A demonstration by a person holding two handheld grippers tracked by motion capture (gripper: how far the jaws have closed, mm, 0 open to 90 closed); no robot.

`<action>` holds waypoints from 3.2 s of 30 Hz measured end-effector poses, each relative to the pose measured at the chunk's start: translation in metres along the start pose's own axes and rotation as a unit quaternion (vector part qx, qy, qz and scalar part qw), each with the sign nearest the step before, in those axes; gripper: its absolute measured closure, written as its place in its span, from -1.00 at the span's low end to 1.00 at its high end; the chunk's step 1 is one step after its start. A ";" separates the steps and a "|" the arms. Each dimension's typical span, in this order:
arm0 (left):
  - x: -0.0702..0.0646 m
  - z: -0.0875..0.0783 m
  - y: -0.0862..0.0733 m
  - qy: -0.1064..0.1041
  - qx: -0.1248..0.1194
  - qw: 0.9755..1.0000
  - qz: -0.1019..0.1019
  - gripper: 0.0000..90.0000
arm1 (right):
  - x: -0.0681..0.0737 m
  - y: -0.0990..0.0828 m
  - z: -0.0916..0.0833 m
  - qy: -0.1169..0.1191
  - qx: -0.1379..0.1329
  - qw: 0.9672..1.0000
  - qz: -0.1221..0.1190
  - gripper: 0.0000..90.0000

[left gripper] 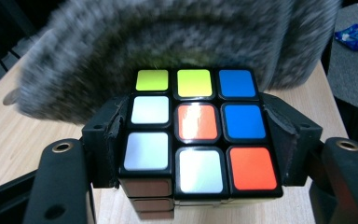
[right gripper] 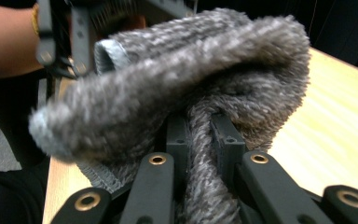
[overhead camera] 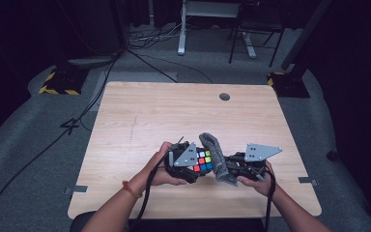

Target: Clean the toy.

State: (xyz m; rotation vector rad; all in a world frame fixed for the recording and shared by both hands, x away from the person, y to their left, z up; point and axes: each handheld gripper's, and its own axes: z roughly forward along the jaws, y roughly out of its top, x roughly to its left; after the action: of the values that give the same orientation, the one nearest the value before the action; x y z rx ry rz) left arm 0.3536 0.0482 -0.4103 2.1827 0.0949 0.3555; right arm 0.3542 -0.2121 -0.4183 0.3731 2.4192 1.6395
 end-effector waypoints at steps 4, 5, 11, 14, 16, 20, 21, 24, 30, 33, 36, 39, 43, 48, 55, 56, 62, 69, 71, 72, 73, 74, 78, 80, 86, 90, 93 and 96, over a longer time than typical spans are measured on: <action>-0.001 0.005 0.000 0.001 0.013 1.000 0.001 -0.27 | 0.001 0.002 -0.001 0.001 -0.007 1.000 -0.004 0.78; -0.001 0.004 0.000 0.003 0.013 1.000 0.001 -0.26 | 0.000 0.002 0.000 -0.002 -0.003 1.000 -0.002 0.78; 0.002 -0.006 0.003 0.009 -0.012 1.000 0.001 -0.26 | -0.005 -0.008 0.008 -0.014 0.042 0.999 0.009 0.78; 0.002 -0.013 0.005 0.009 -0.033 0.999 -0.003 -0.26 | -0.007 -0.015 0.015 -0.008 0.060 0.998 0.019 0.78; 0.002 -0.015 0.006 0.005 -0.044 0.999 -0.007 -0.26 | -0.007 -0.018 0.019 -0.001 0.067 0.997 0.025 0.78; 0.002 -0.016 0.005 -0.001 -0.052 0.999 -0.007 -0.26 | -0.004 -0.017 0.022 0.011 0.059 0.998 0.024 0.78; 0.002 -0.016 0.005 -0.001 -0.050 0.999 -0.005 -0.27 | -0.004 -0.017 0.021 0.012 0.054 0.998 0.023 0.78; 0.000 -0.010 0.003 0.008 -0.022 1.000 0.007 -0.27 | -0.003 -0.012 0.014 0.014 0.026 0.999 0.024 0.78; 0.001 -0.006 0.002 0.007 -0.013 1.000 0.004 -0.27 | 0.001 -0.004 0.005 0.006 0.002 1.000 0.012 0.78; 0.002 -0.004 0.001 0.003 -0.011 1.000 -0.005 -0.27 | 0.002 -0.002 0.005 0.002 -0.004 1.000 0.006 0.78; 0.001 0.001 0.000 0.004 0.005 1.000 -0.005 -0.27 | 0.002 0.000 0.004 0.003 -0.012 1.000 0.006 0.78; -0.003 0.011 0.000 0.008 0.039 0.999 0.013 -0.26 | 0.004 0.002 0.005 0.007 -0.017 1.000 0.002 0.78; -0.003 0.014 0.001 0.012 0.042 0.999 0.010 -0.25 | 0.006 0.004 0.006 -0.005 -0.007 1.000 -0.010 0.78; 0.001 0.002 0.002 0.016 0.011 1.000 -0.003 -0.25 | -0.001 0.000 0.001 -0.023 -0.002 1.000 0.001 0.78; 0.005 -0.018 0.007 0.028 -0.032 0.999 -0.008 -0.25 | -0.016 -0.019 0.008 -0.023 0.039 0.998 0.040 0.77; 0.005 -0.020 0.007 0.026 -0.038 0.999 -0.012 -0.25 | -0.017 -0.022 0.011 -0.019 0.044 0.998 0.044 0.77; 0.003 -0.023 0.009 0.019 -0.064 0.998 -0.012 -0.25 | -0.016 -0.024 0.016 0.032 0.029 0.997 0.065 0.77; 0.006 -0.018 0.005 0.019 -0.053 0.998 -0.024 -0.32 | -0.012 -0.019 0.011 0.044 -0.005 0.997 0.065 0.77; 0.007 -0.016 0.002 0.017 -0.048 0.998 -0.028 -0.33 | -0.011 -0.016 0.008 0.041 -0.016 0.997 0.063 0.77; 0.007 -0.015 0.001 0.017 -0.044 0.998 -0.028 -0.32 | -0.011 -0.014 0.006 0.035 -0.016 0.997 0.060 0.78; 0.007 -0.013 0.001 0.016 -0.039 0.999 -0.026 -0.32 | -0.011 -0.014 0.004 0.030 -0.019 0.998 0.059 0.78; 0.007 -0.011 0.001 0.018 -0.037 0.999 -0.025 -0.31 | -0.012 -0.014 0.003 0.028 -0.025 0.997 0.060 0.78; 0.003 -0.004 0.000 0.024 -0.017 1.000 -0.010 -0.28 | -0.013 -0.013 0.000 0.024 -0.027 0.998 0.059 0.78; 0.003 -0.002 0.000 0.025 -0.010 1.000 -0.010 -0.28 | -0.012 -0.012 0.002 0.016 -0.016 0.998 0.050 0.78; 0.005 -0.006 0.001 0.024 -0.022 0.999 -0.018 -0.27 | -0.010 -0.009 0.001 0.003 -0.015 0.999 0.041 0.77; 0.004 -0.007 0.003 0.024 -0.023 0.999 -0.013 -0.27 | -0.008 -0.011 0.007 -0.003 0.015 0.999 0.033 0.77; 0.004 -0.010 0.005 0.016 -0.037 0.999 -0.018 -0.27 | -0.008 -0.018 0.016 -0.001 0.049 0.998 0.032 0.77; 0.003 -0.010 0.005 0.021 -0.030 0.999 -0.006 -0.27 | -0.007 -0.018 0.019 0.003 0.050 0.998 0.032 0.77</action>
State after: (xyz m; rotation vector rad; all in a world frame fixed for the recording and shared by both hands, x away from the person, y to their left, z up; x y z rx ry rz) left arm 0.3535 0.0533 -0.4003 2.1158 0.1194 0.3924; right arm 0.3646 -0.2040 -0.4422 0.4665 2.5264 1.5501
